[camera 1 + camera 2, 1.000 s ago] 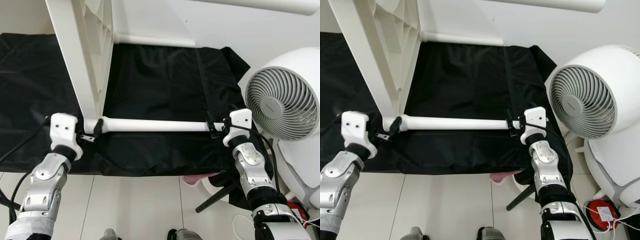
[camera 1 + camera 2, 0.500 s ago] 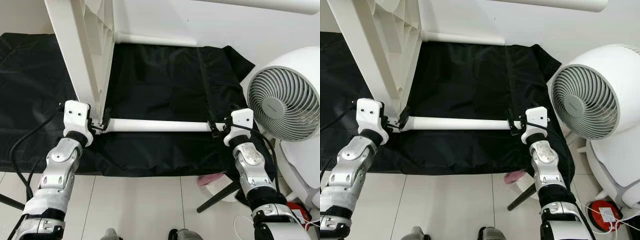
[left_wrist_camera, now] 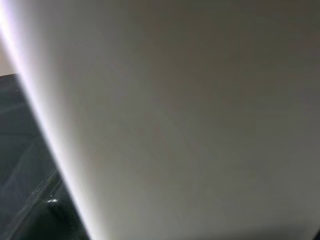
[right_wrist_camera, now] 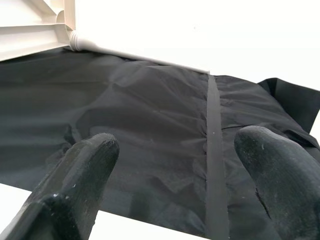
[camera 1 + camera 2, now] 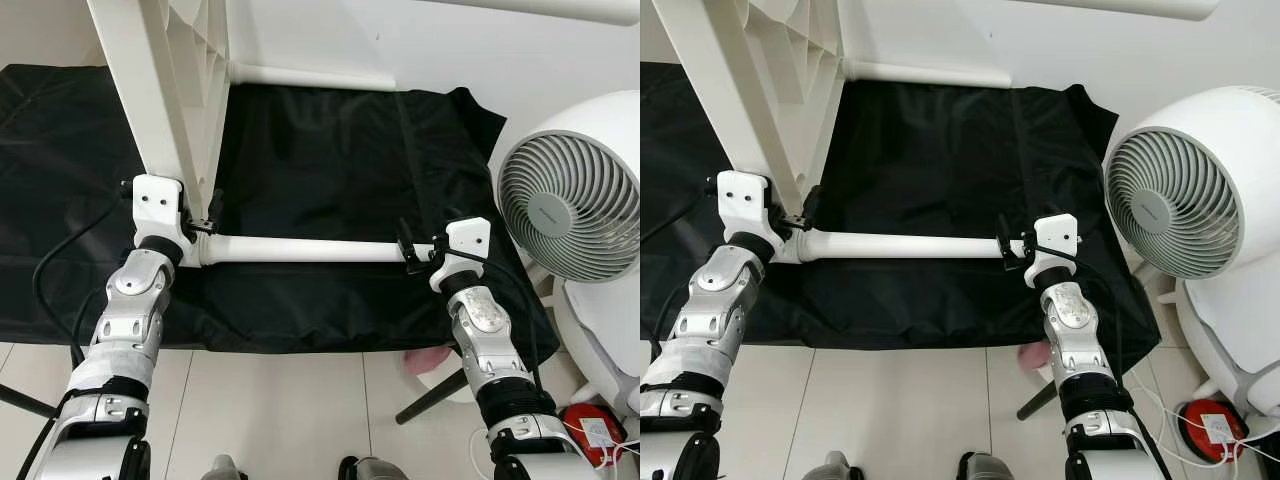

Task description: Building children table

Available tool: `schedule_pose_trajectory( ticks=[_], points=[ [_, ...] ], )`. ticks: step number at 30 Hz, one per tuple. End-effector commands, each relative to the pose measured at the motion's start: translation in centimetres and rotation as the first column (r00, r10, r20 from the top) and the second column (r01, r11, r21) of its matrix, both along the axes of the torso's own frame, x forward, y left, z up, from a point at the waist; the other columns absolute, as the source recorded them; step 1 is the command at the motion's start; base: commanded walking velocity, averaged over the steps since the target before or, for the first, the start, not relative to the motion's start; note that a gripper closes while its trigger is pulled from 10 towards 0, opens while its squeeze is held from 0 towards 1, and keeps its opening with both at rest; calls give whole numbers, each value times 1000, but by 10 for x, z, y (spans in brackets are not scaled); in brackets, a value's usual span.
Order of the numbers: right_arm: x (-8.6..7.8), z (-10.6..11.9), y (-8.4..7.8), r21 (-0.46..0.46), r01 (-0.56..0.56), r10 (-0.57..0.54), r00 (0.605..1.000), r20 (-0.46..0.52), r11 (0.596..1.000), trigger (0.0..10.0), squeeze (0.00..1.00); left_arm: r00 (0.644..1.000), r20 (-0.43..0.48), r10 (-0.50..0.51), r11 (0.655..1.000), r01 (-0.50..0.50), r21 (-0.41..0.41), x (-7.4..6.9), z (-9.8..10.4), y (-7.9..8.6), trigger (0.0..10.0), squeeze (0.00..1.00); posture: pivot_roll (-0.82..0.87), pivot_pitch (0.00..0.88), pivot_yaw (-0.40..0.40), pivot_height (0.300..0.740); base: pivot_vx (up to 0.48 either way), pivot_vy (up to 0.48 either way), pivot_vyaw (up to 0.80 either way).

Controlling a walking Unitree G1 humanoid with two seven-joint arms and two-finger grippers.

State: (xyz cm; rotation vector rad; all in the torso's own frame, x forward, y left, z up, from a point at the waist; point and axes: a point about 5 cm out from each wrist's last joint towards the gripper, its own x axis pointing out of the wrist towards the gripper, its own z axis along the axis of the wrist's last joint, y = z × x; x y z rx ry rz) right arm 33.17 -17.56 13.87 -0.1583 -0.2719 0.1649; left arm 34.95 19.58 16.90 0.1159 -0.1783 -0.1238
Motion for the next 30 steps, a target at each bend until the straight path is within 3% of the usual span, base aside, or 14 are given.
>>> schedule_pose_trajectory(
  ticks=[1,5,9,10,12,13,14,15,18,26,30],
  points=[
    [-3,-4,-2,7,13,-13,1000,-16,1000,10000,0,970,11,243,968,-242,-62,3,1,9,10000,0,-83,100,12,740,0,0,0],
    [-3,-4,-2,9,16,-16,1000,-15,1000,10000,0,960,5,279,957,-277,-81,5,1,11,10000,0,-87,103,13,740,0,0,0],
    [-4,-3,-2,15,23,-23,1000,-14,1000,10000,0,922,6,387,918,-384,-97,8,2,18,10000,0,-94,103,15,740,0,0,0],
    [-4,-2,-1,17,26,-26,1000,-14,1000,10000,0,909,12,418,901,-413,-131,8,2,21,3882,0,-97,104,14,740,0,0,0],
    [-4,-2,-1,19,30,-30,999,-14,999,10000,0,896,16,445,888,-439,-137,7,2,24,3412,0,-97,104,14,740,0,0,0],
    [-4,-2,-2,21,33,-33,999,-15,999,10000,0,883,20,469,877,-464,-124,7,2,26,1451,0,-100,103,13,740,0,0,0],
    [-4,-2,-2,21,33,-33,999,-15,999,10000,0,883,20,469,877,-464,-124,7,2,26,1451,0,-100,103,13,740,0,0,0],
    [-4,-1,-2,25,36,-36,999,-14,999,10000,0,843,38,537,842,-532,-88,4,1,31,0,0,-105,104,11,740,0,0,0],
    [-4,0,-2,28,38,-38,999,-13,999,10000,0,819,47,573,819,-569,-71,2,-1,33,0,0,-105,104,11,740,0,0,0],
    [-4,1,-2,22,36,-36,999,-16,999,10000,0,809,81,582,813,-580,-40,-2,-1,34,0,0,-107,102,6,740,0,0,0],
    [-5,1,-3,17,36,-36,999,-19,999,10000,0,803,114,585,810,-586,-30,-13,2,47,0,0,-103,102,7,740,0,0,0]
  ],
)
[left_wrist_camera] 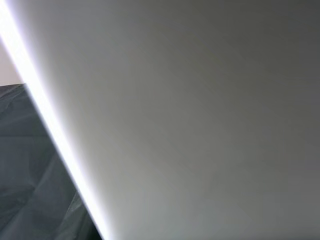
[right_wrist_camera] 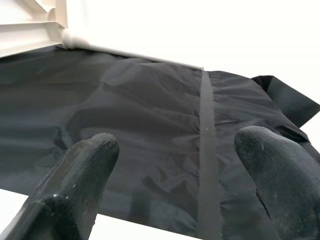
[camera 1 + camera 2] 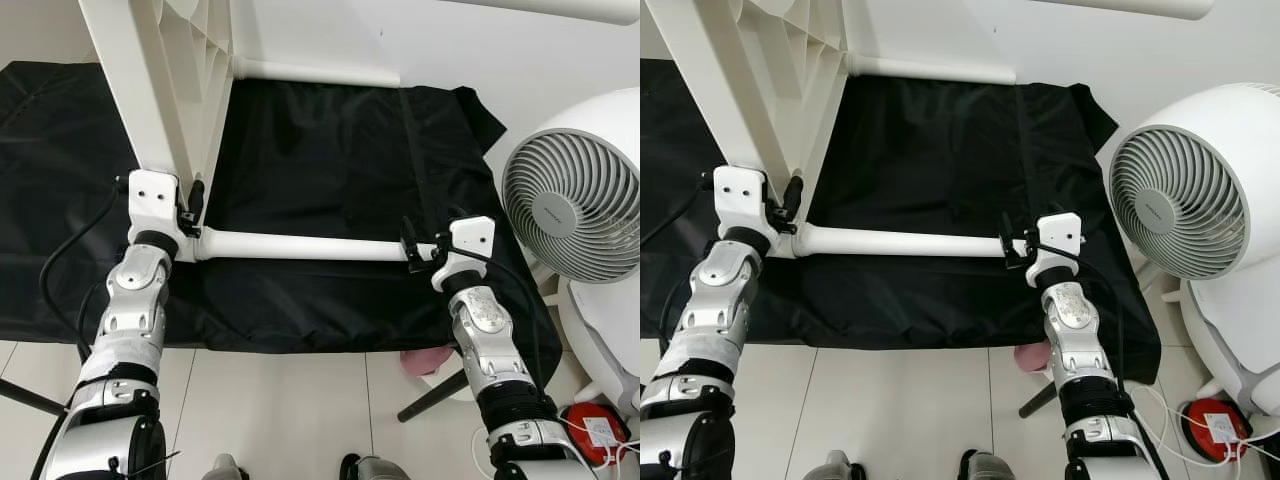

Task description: Building children table

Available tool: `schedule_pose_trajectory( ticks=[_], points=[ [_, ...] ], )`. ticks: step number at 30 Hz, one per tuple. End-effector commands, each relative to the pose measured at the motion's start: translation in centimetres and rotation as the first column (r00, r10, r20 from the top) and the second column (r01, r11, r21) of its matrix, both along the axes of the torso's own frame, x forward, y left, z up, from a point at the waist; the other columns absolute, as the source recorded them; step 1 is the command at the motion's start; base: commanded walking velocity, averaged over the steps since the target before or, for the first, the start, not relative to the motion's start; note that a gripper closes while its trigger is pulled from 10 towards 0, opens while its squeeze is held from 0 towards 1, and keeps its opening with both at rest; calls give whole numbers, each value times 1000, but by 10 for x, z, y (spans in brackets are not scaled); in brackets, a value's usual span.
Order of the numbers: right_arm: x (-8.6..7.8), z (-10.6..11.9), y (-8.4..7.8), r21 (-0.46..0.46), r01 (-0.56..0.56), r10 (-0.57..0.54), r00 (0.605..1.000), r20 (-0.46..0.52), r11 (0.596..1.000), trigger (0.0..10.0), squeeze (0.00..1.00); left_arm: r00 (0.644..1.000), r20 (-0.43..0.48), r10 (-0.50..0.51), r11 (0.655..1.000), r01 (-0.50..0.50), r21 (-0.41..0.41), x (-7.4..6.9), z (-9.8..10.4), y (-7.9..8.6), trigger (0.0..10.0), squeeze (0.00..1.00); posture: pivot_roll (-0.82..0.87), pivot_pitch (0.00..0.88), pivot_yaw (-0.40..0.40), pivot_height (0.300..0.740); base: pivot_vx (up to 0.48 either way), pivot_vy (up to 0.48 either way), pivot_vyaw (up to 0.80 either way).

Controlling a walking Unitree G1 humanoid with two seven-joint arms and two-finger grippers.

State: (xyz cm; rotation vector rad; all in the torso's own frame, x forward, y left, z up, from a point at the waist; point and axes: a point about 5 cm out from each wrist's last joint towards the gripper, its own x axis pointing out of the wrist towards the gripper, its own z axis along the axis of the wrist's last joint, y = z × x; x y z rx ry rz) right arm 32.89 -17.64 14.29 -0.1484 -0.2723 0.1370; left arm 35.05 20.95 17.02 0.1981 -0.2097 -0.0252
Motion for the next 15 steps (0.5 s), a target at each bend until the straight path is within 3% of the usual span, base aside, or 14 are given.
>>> schedule_pose_trajectory(
  ticks=[1,4,6,7,8,12,13,15],
  points=[
    [-2,-4,-2,4,10,-10,1000,-20,1000,10000,0,863,79,499,866,-492,-91,-14,1,33,0,0,-103,102,7,740,0,0,0],
    [-3,-4,-4,0,16,-16,1000,-24,1000,10000,0,846,96,524,852,-521,-56,-39,1,61,0,0,-94,113,11,740,0,0,0],
    [-3,-4,-4,0,16,-16,1000,-24,1000,10000,0,846,96,524,852,-521,-56,-39,1,61,0,0,-94,113,11,740,0,0,0],
    [-3,-5,-5,0,16,-16,1000,-26,1000,10000,0,841,106,531,847,-530,-45,-47,2,68,0,0,-83,120,9,740,0,0,0],
    [-3,-5,-5,0,16,-16,1000,-26,1000,10000,0,841,106,531,847,-530,-45,-47,2,68,0,0,-83,120,9,740,0,0,0],
    [-1,-5,-3,-5,5,-5,999,-33,1000,10000,0,824,145,548,832,-555,11,-70,11,101,0,0,-64,124,-5,740,0,0,0],
    [-1,-5,-3,-5,5,-5,999,-33,1000,10000,0,824,145,548,832,-555,11,-70,11,101,0,0,-64,124,-5,740,0,0,0],
    [1,-4,-1,-6,-6,6,999,-32,1000,10000,0,823,186,537,833,-552,42,-74,23,117,0,0,-64,124,-5,740,0,0,0]
  ],
)
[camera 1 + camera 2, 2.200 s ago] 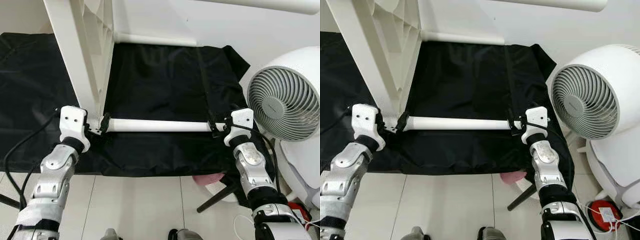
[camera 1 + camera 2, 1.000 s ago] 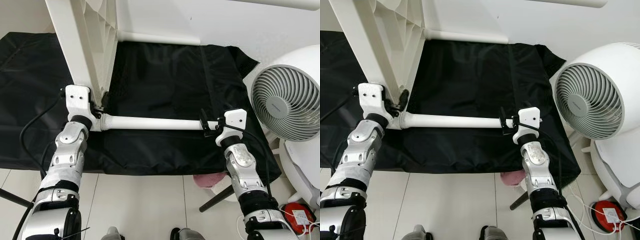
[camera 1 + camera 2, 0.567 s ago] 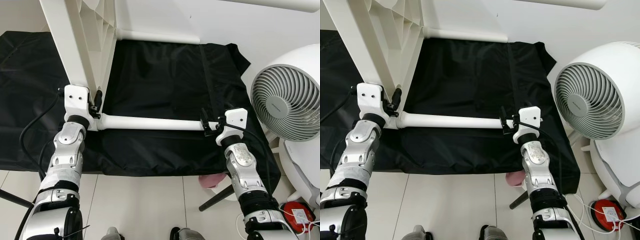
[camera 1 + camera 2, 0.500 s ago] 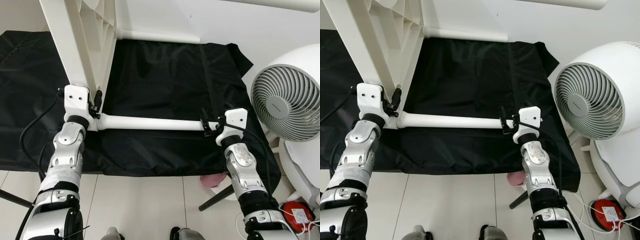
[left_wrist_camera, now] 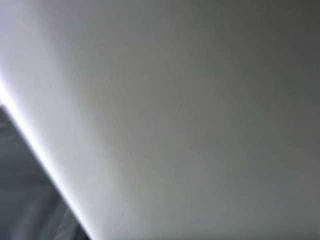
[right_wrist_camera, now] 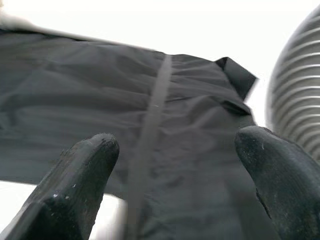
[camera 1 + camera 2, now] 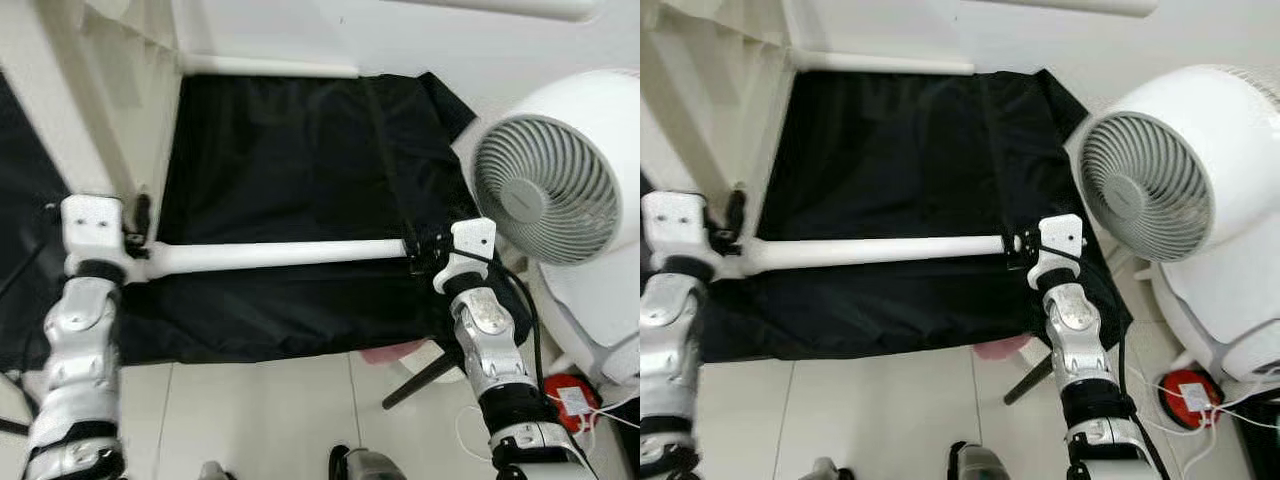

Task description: Building children table

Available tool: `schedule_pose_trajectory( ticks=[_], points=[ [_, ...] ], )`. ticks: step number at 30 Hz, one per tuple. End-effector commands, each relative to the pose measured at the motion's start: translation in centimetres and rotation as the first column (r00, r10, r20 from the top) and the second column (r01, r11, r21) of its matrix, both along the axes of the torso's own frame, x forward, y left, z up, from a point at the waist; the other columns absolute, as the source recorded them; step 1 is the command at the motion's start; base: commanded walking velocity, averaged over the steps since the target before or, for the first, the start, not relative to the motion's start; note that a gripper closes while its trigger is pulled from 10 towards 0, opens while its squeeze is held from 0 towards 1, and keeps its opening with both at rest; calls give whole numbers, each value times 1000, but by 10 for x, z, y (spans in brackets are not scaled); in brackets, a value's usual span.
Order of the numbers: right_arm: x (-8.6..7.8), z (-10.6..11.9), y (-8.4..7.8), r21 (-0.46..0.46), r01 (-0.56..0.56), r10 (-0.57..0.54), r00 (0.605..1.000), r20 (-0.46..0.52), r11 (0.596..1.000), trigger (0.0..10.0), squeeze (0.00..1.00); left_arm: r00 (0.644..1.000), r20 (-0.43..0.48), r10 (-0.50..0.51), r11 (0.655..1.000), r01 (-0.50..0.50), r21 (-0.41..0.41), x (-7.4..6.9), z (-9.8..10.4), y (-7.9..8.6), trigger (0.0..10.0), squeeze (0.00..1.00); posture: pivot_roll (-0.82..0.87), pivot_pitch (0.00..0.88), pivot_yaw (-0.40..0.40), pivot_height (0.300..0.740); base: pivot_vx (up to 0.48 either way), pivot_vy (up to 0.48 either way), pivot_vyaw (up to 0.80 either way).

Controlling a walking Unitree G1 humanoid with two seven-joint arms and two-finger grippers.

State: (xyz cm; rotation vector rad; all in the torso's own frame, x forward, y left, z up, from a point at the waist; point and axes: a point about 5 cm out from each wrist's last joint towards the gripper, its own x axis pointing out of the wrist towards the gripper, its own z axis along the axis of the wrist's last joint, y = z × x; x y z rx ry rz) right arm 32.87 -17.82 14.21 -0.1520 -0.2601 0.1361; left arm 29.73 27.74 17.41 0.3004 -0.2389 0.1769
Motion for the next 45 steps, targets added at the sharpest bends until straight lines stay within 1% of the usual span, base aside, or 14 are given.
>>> schedule_pose_trajectory(
  ticks=[1,6,9,18,19,20,21,22,28,29,30,37,38,45],
  points=[
    [1,-3,1,-2,-8,8,1000,-21,1000,10000,0,924,131,358,933,-360,-6,-21,19,49,0,0,-64,124,-5,740,0,0,0],
    [3,-2,1,-8,-20,19,1000,-22,1000,10000,0,944,176,280,952,-297,77,-25,42,74,0,0,-64,124,-5,740,0,0,0],
    [3,-1,1,-10,-20,20,1000,-22,1000,10000,0,954,173,245,962,-261,76,-25,47,79,0,0,-64,124,-5,740,0,0,0],
    [3,0,-2,-15,-13,13,1000,-19,1000,10000,0,998,55,17,991,-24,132,-24,58,103,0,0,-43,132,-12,740,0,0,0],
    [3,0,-2,-15,-13,13,1000,-19,1000,10000,0,999,39,6,992,-11,127,-23,57,106,2118,0,-43,134,-11,740,0,0,0],
    [3,0,-2,-17,-13,13,1000,-19,1000,10000,0,1000,21,2,992,-5,125,-23,56,108,3412,0,-42,135,-8,740,0,0,0],
    [3,0,-2,-18,-13,13,1000,-19,1000,10000,0,1000,11,2,992,-3,123,-23,56,109,3412,0,-42,135,-8,740,0,0,0],
    [3,0,-3,-19,-13,12,1000,-19,1000,10000,0,1000,-4,-6,993,7,117,-22,54,111,10000,0,-42,135,-9,740,0,0,0],
    [3,0,-4,-24,-12,11,1000,-19,1000,10000,0,997,-61,-54,995,59,79,-20,41,111,10000,0,-42,136,-10,740,0,0,0],
    [4,0,-4,-24,-12,11,1000,-19,1000,10000,0,995,-65,-70,995,75,67,-20,39,110,10000,94,-41,136,-12,740,0,0,0],
    [4,1,-4,-25,-12,11,1000,-19,1000,10000,0,994,-68,-81,995,85,53,-19,37,110,10000,1000,-41,136,-12,740,0,0,0],
    [5,1,-4,-27,-18,18,1000,-19,999,10000,0,992,-95,-83,994,89,64,-17,32,113,10000,1000,-39,134,-16,740,0,0,0],
    [5,1,-3,-28,-20,19,1000,-19,999,10000,0,993,-92,-77,994,84,72,-17,33,113,10000,0,-39,134,-15,740,0,0,0],
    [4,1,-4,-27,-21,20,1000,-16,999,10000,0,996,-67,-66,994,71,84,-36,30,112,10000,0,-37,132,-9,740,0,0,0]
  ],
)
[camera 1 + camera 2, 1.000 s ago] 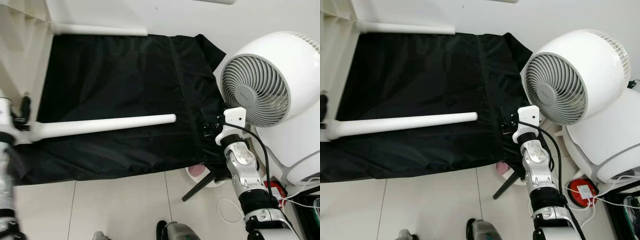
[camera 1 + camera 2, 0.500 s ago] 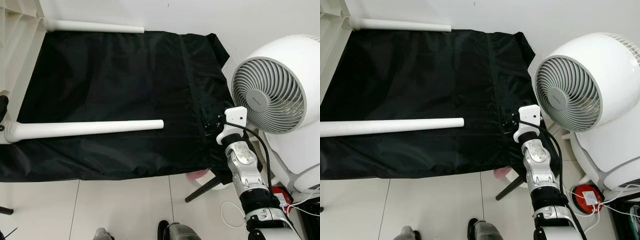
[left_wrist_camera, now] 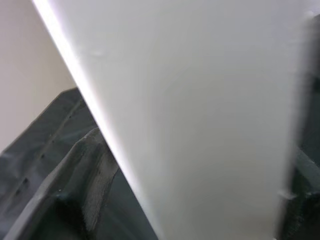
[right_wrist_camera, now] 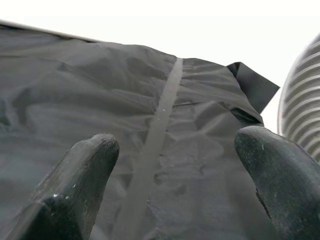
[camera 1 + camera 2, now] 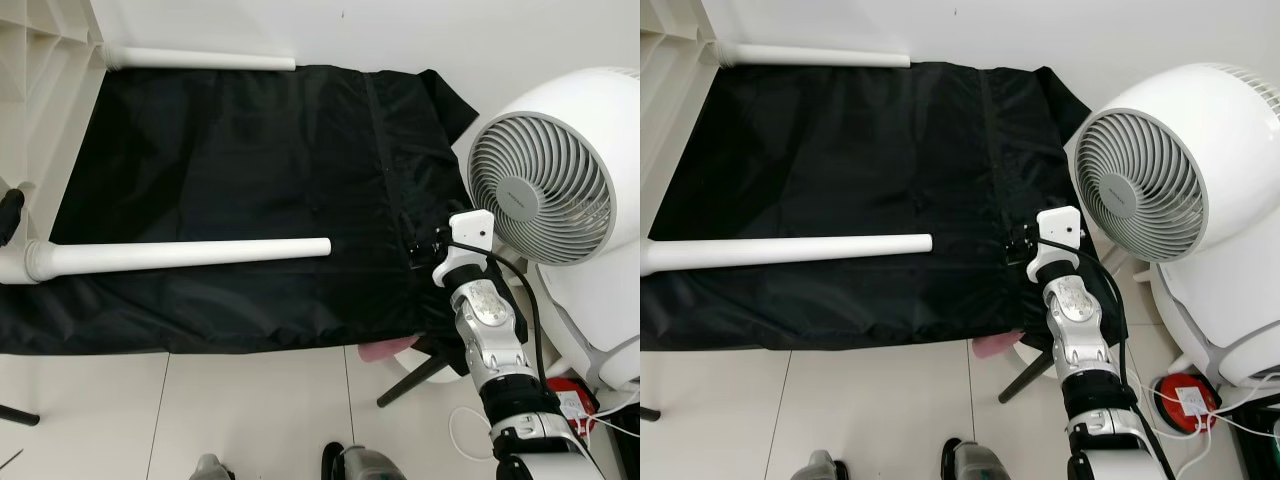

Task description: Building children table

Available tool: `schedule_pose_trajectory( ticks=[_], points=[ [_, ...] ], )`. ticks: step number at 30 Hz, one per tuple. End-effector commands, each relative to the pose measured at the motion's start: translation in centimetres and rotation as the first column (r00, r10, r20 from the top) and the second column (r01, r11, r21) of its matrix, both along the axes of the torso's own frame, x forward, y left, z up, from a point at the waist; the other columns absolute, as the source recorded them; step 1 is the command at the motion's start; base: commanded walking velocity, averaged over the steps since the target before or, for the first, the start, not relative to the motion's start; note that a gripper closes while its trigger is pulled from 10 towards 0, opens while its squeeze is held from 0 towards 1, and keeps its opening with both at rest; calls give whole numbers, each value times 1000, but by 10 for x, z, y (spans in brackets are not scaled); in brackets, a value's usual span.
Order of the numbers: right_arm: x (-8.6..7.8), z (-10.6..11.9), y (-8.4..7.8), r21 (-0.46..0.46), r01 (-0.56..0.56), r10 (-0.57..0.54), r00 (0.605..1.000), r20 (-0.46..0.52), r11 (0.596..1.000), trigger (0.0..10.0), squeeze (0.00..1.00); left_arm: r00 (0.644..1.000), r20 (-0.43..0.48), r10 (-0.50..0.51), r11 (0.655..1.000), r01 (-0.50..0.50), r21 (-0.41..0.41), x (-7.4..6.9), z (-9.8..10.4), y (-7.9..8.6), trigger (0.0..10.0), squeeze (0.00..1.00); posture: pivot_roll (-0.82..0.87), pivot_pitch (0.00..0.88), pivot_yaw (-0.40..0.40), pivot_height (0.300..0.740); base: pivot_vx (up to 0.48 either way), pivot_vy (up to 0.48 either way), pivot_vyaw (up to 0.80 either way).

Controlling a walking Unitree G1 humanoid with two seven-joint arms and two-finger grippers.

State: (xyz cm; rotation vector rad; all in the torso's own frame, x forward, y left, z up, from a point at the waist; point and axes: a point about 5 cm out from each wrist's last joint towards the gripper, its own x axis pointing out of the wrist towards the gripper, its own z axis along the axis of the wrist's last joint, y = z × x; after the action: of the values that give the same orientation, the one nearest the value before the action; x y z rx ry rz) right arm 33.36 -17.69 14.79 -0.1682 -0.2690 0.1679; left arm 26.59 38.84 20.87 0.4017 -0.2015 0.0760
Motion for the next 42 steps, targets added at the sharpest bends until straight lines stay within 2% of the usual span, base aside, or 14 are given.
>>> schedule_pose_trajectory(
  ticks=[1,4,9,15,23,25,30,32,42],
  points=[
    [-1,-5,-5,-8,9,-10,1000,-24,1000,10000,0,1000,-5,12,1000,-12,-21,-5,-4,1,10000,0,-37,132,-9,740,0,0,0],
    [0,-6,-3,-8,4,-4,1000,-26,1000,10000,0,1000,-25,3,999,-4,-33,-20,-17,-6,10000,0,-31,132,-15,740,0,0,0],
    [2,-6,1,-9,-22,22,999,-33,1000,10000,0,1000,-29,3,1000,-3,-3,-29,-24,-10,10000,0,-5,129,-40,740,0,0,0],
    [6,-3,6,-14,-52,51,998,-34,999,10000,0,999,-32,28,1000,-28,-9,-37,-22,-16,10000,0,0,125,-45,740,0,0,0],
    [7,-4,7,-13,-55,54,998,-35,998,10000,0,998,-23,62,998,-62,-10,-33,-20,-18,10000,0,1,125,-46,740,0,0,0],
    [6,-4,6,-10,-47,46,998,-34,999,10000,0,991,-21,130,991,-131,-3,-29,-17,-10,10000,0,-6,126,-41,740,0,0,0],
    [5,-4,5,-7,-41,41,999,-33,999,10000,0,979,-18,205,979,-205,4,-28,-15,-1,10000,0,-12,127,-35,740,0,0,0],
    [5,-5,4,-2,-34,34,999,-32,999,10000,0,957,-10,289,957,-289,5,-28,-11,8,10000,0,-16,127,-31,740,0,0,0],
    [3,-7,2,2,-24,24,999,-32,1000,10000,0,946,5,323,946,-323,16,-31,-7,14,10000,0,-22,127,-26,740,0,0,0]
  ],
)
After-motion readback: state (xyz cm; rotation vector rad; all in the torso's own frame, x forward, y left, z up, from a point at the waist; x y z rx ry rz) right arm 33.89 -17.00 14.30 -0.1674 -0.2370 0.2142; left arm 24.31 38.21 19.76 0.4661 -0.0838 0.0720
